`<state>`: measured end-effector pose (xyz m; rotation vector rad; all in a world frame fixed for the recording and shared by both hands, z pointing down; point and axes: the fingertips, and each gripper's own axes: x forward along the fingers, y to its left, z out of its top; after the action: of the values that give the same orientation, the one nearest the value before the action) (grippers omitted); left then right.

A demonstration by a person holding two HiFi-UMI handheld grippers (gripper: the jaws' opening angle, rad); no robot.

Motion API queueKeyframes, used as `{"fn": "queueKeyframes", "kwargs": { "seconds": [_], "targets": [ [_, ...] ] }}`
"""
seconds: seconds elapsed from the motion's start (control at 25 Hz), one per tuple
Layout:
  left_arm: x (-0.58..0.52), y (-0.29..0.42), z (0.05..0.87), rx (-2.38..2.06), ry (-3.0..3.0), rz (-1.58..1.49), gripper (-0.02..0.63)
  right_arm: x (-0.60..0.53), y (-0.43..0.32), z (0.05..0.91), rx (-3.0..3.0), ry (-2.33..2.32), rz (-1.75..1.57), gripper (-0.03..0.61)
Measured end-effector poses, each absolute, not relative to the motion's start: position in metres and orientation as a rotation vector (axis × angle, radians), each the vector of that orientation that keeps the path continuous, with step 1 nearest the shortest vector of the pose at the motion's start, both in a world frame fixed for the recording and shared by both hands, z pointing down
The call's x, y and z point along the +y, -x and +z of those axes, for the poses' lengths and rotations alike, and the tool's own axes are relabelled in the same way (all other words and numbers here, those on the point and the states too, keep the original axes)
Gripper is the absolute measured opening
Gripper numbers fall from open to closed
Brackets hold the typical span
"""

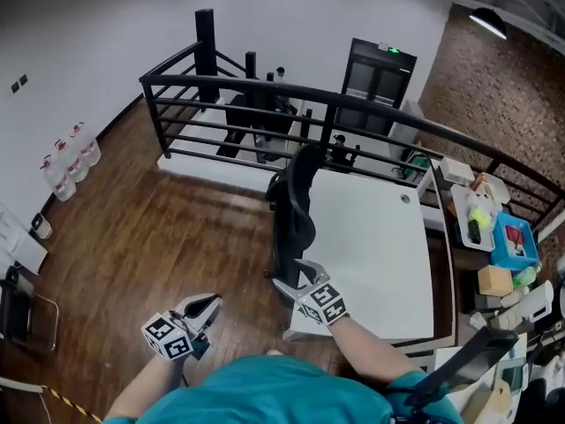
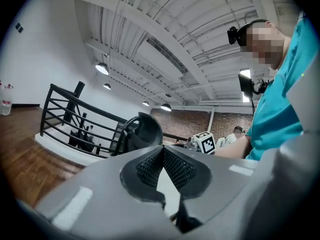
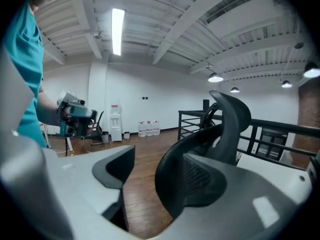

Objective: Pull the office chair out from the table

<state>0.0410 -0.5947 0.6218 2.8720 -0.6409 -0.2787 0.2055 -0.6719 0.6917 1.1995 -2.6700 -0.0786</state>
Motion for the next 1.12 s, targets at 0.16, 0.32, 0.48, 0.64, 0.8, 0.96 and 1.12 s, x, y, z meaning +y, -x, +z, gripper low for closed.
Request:
{"fn": "queueKeyframes", "kwargs": {
  "seconds": [0.16,0.32,0.48,0.64,0.8,0.96,1.12],
  "targets": [
    [-0.617,-0.028,0.625,-0.817,-2.836,-0.254,0.02,-0.727,-0.199,0.724,-2.603,-1.263,-0.1,0.337],
    [-0.632,-0.021,0.624,-0.966,-2.772,-0.271,0.02,-0.758,-0.203,0.742,-2.607,-1.279,-0.102,0.334],
    [-0.648,-0.019,0.629,-1.065,-2.702,-0.288,0.02,-0.774,-0.199,0.736,-2.694,-1.283,-0.114,0.334],
    [-0.652,-0.026,0.635,-1.108,-2.679,-0.288,0.02,-0.782,-0.194,0.742,-2.729,-1.237,-0.085,0.321],
    [-0.655,-0.019,0.629,-1.127,-2.688,-0.299,0.02,-0.79,-0.179,0.744,-2.736,-1.217,-0.07,0.322],
    [-0.652,0.0,0.617,-1.148,-2.678,-0.337,0.02,-0.792,-0.162,0.734,-2.734,-1.208,-0.056,0.325],
    [-0.657,0.029,0.615,-1.163,-2.659,-0.369,0.02,-0.803,-0.136,0.729,-2.739,-1.204,-0.041,0.325]
  ]
}}
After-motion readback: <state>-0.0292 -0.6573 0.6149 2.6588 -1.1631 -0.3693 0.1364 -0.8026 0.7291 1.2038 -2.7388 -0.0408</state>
